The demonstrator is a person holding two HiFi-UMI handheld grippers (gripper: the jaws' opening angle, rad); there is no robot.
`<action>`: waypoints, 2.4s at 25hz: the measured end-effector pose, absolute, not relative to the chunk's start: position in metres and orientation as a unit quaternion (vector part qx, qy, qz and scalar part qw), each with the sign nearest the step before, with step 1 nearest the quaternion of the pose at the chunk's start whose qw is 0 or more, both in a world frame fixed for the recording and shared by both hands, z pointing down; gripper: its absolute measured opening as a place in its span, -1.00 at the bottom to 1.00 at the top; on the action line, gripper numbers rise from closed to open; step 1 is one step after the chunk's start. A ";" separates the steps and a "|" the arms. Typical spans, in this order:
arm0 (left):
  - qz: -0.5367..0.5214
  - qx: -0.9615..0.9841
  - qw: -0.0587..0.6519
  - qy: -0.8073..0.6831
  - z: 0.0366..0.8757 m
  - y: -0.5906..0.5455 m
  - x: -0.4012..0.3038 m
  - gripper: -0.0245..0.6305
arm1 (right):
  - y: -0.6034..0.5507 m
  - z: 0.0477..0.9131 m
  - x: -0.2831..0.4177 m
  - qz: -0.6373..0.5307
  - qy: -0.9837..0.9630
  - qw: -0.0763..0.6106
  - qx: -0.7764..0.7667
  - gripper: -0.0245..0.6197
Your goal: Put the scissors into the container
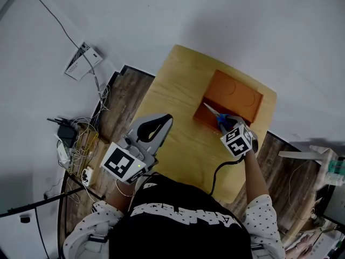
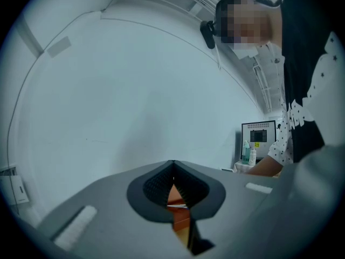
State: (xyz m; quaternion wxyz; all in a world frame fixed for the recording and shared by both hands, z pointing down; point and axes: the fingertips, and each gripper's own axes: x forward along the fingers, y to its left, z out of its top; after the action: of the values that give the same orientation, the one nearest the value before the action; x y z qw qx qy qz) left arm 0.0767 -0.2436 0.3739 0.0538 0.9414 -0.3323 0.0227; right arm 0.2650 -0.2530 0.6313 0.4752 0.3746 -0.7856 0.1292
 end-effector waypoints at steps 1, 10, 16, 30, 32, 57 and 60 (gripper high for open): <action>0.023 0.941 0.054 -0.333 0.374 -0.244 0.076 -0.92 | -0.253 0.632 0.265 0.132 -0.788 0.473 0.372 -0.61; 0.020 0.939 0.059 -0.340 0.374 -0.245 0.070 -0.92 | -0.256 0.643 0.272 0.140 -0.779 0.498 0.355 -0.61; 0.017 0.936 0.062 -0.345 0.373 -0.245 0.063 -0.92 | -0.257 0.644 0.272 0.144 -0.778 0.496 0.358 -0.60; 0.017 0.933 0.060 -0.354 0.371 -0.242 0.053 -0.92 | -0.256 0.644 0.271 0.145 -0.778 0.495 0.359 -0.60; 0.017 0.933 0.060 -0.353 0.370 -0.242 0.053 -0.92 | -0.256 0.643 0.271 0.142 -0.780 0.494 0.357 -0.60; 0.024 0.935 0.060 -0.349 0.373 -0.240 0.053 -0.92 | -0.254 0.640 0.269 0.150 -0.787 0.479 0.357 -0.60; 0.024 0.936 0.060 -0.346 0.373 -0.239 0.055 -0.92 | -0.252 0.637 0.265 0.158 -0.794 0.461 0.364 -0.73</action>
State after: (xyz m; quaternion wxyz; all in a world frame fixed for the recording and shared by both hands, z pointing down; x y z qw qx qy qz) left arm 0.0546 -0.2394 0.3733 0.0601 0.9361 -0.3457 0.0243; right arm 0.2654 -0.2523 0.6368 0.4612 0.3642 -0.7935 0.1582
